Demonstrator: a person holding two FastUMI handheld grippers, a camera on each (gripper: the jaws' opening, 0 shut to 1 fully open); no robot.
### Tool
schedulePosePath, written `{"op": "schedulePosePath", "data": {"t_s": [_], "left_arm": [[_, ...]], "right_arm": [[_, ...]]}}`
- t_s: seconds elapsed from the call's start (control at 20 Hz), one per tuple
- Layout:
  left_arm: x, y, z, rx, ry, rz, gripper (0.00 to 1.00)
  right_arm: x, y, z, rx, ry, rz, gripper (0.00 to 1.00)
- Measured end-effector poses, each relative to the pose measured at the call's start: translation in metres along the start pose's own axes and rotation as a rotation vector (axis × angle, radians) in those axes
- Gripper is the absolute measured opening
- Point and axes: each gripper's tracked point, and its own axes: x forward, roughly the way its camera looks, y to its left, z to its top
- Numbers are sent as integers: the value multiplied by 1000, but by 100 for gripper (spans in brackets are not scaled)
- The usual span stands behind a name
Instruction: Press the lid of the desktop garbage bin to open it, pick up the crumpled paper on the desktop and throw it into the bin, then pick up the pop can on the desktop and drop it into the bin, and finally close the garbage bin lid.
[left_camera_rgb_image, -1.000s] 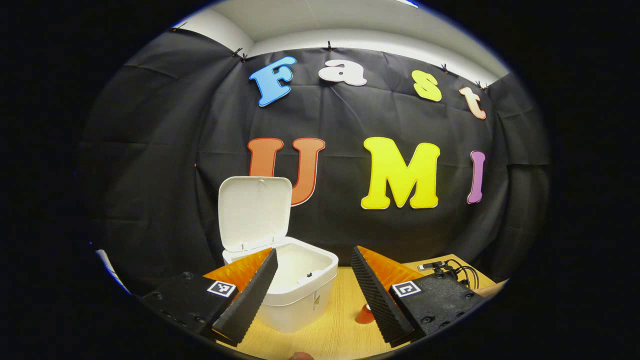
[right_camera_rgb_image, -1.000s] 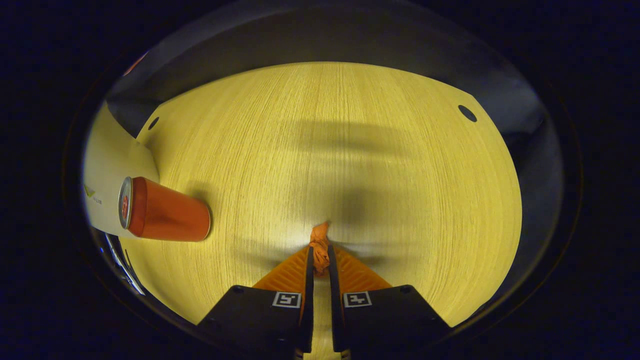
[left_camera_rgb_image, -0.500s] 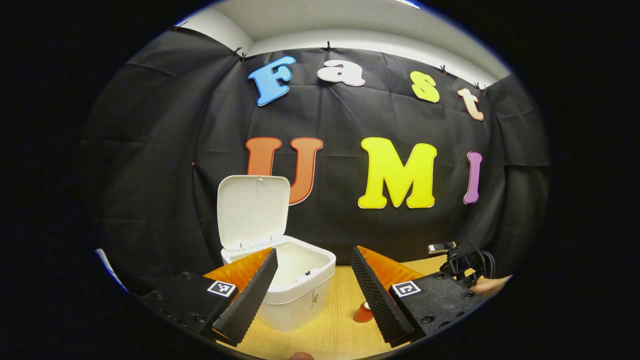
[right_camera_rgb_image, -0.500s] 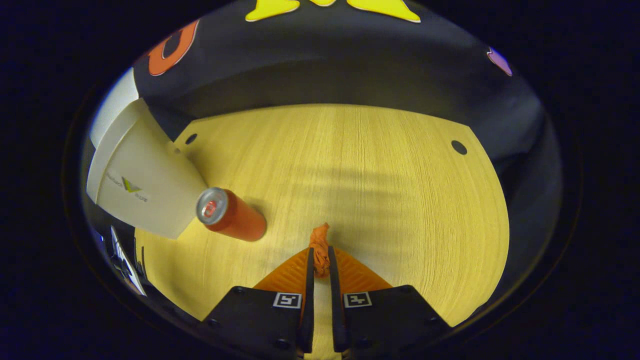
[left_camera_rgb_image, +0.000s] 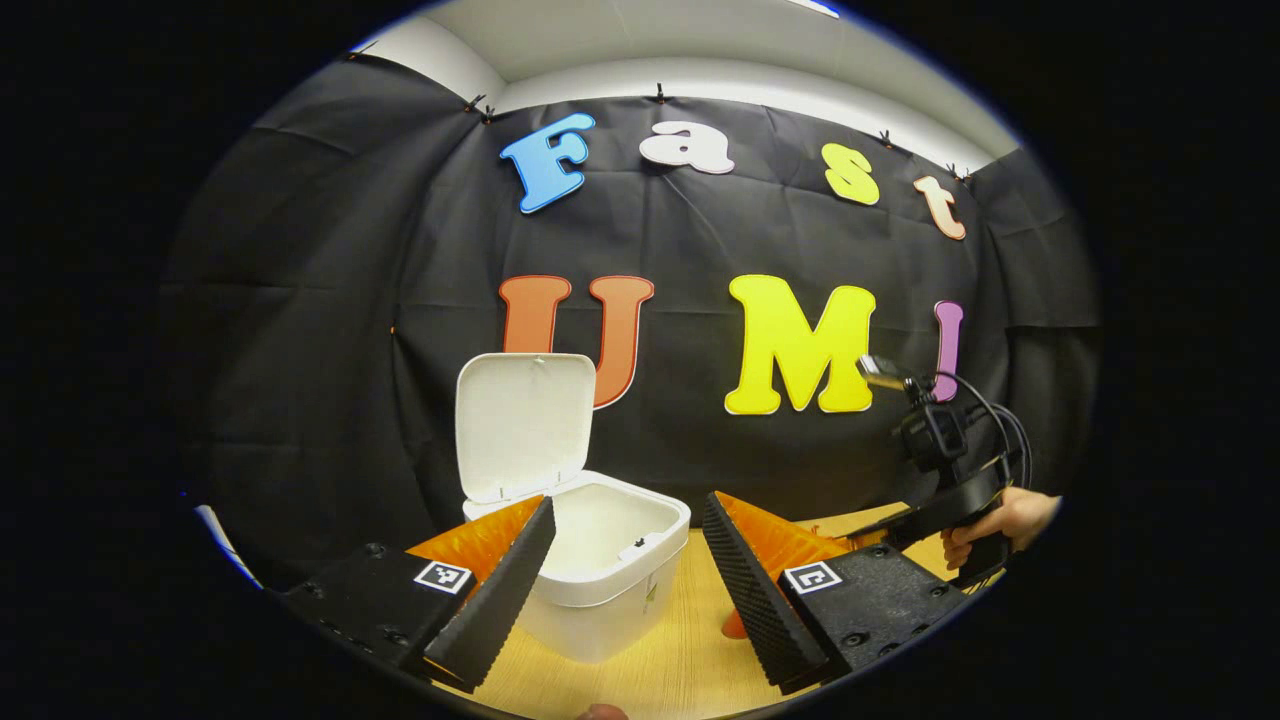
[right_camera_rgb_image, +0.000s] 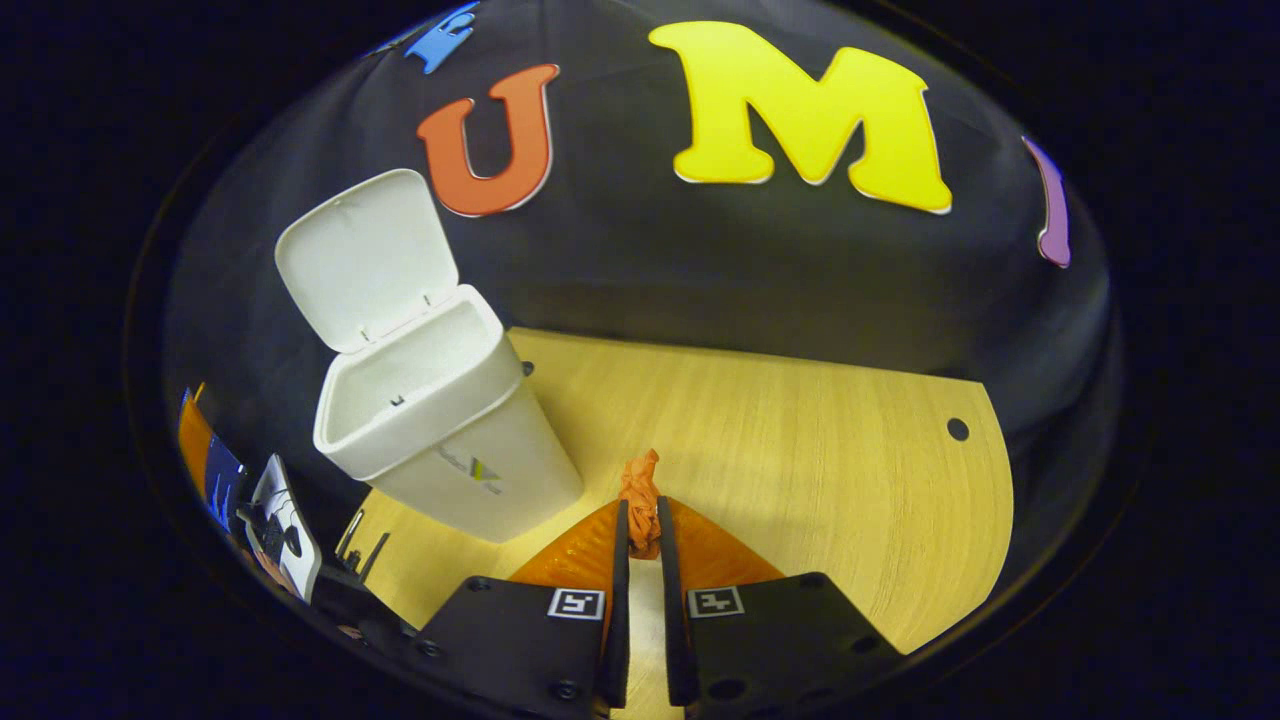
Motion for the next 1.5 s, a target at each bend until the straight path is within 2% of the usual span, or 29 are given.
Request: {"op": "schedulePosePath", "data": {"t_s": [0.1,0.2,0.3,0.35,0.7,0.95,1.15,1.3,1.35,1.45,1.5], "left_arm": [[-3,7,2,-12,3,3,97],[-5,17,3,-25,4,12,98],[-7,26,6,-32,4,24,98],[-8,32,6,-31,4,32,98],[-16,61,12,-28,2,75,98],[-23,72,10,4,4,89,98],[-26,76,13,-5,1,94,98],[-26,79,15,-13,-5,99,98],[-26,79,14,-13,-3,102,98],[-25,79,13,-16,-6,103,98],[-25,80,12,-19,-4,106,98]], "right_arm": [[-12,6,41,-23,-44,26,15],[-14,20,65,-34,-53,64,15],[-7,50,65,-37,-62,101,15],[2,75,49,-41,-69,118,15],[6,155,84,-38,-116,236,15],[32,181,94,-65,-102,234,15],[55,185,100,-86,-104,199,15],[61,191,108,-100,-129,204,17],[61,192,108,-100,-134,205,24],[62,192,108,-99,-139,206,31],[62,192,107,-94,-129,217,44]]}}
